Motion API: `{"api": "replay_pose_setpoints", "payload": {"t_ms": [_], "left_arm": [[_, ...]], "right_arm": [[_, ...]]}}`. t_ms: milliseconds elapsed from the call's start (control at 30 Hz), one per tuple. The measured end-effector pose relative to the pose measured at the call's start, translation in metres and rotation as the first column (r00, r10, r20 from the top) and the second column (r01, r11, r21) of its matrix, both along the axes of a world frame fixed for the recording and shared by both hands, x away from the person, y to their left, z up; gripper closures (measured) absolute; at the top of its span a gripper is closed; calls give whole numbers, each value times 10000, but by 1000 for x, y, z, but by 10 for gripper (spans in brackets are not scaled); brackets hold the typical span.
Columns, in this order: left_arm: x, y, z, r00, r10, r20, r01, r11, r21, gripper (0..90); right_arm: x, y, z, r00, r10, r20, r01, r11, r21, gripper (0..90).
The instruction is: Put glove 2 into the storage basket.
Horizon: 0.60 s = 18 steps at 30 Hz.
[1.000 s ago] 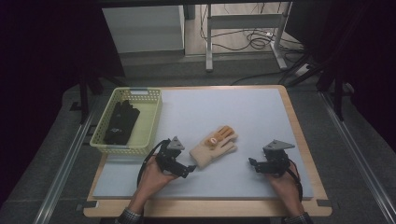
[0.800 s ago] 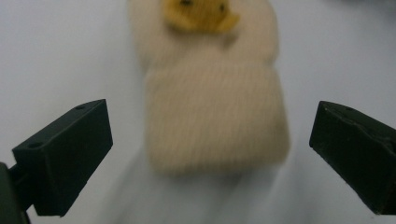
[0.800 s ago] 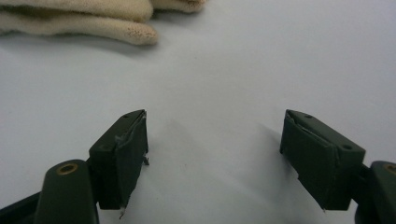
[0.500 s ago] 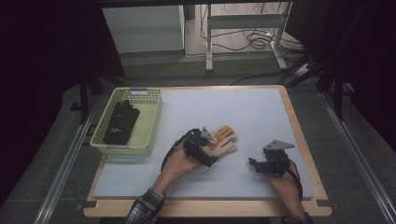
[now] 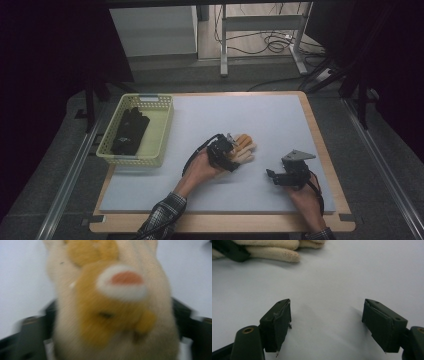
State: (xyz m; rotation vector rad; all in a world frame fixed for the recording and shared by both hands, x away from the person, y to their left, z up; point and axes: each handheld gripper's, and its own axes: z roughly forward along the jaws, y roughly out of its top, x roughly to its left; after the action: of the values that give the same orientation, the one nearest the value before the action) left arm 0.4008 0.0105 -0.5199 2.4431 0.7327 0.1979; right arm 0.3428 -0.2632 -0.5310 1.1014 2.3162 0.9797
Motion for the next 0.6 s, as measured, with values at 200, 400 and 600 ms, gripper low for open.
{"api": "replay_pose_setpoints", "payload": {"t_ms": [200,400,600], "left_arm": [[-2,4,5,9994,246,-231,-252,9993,-266,526],[-3,12,19,9984,568,-53,-570,9970,-523,622],[-4,22,33,9963,857,64,-851,9940,-692,628]], "right_arm": [[0,0,0,10000,0,3,0,10000,-6,231],[0,0,0,10000,3,5,-3,10000,0,231],[0,0,0,10000,-1,-5,1,10000,6,231]]}}
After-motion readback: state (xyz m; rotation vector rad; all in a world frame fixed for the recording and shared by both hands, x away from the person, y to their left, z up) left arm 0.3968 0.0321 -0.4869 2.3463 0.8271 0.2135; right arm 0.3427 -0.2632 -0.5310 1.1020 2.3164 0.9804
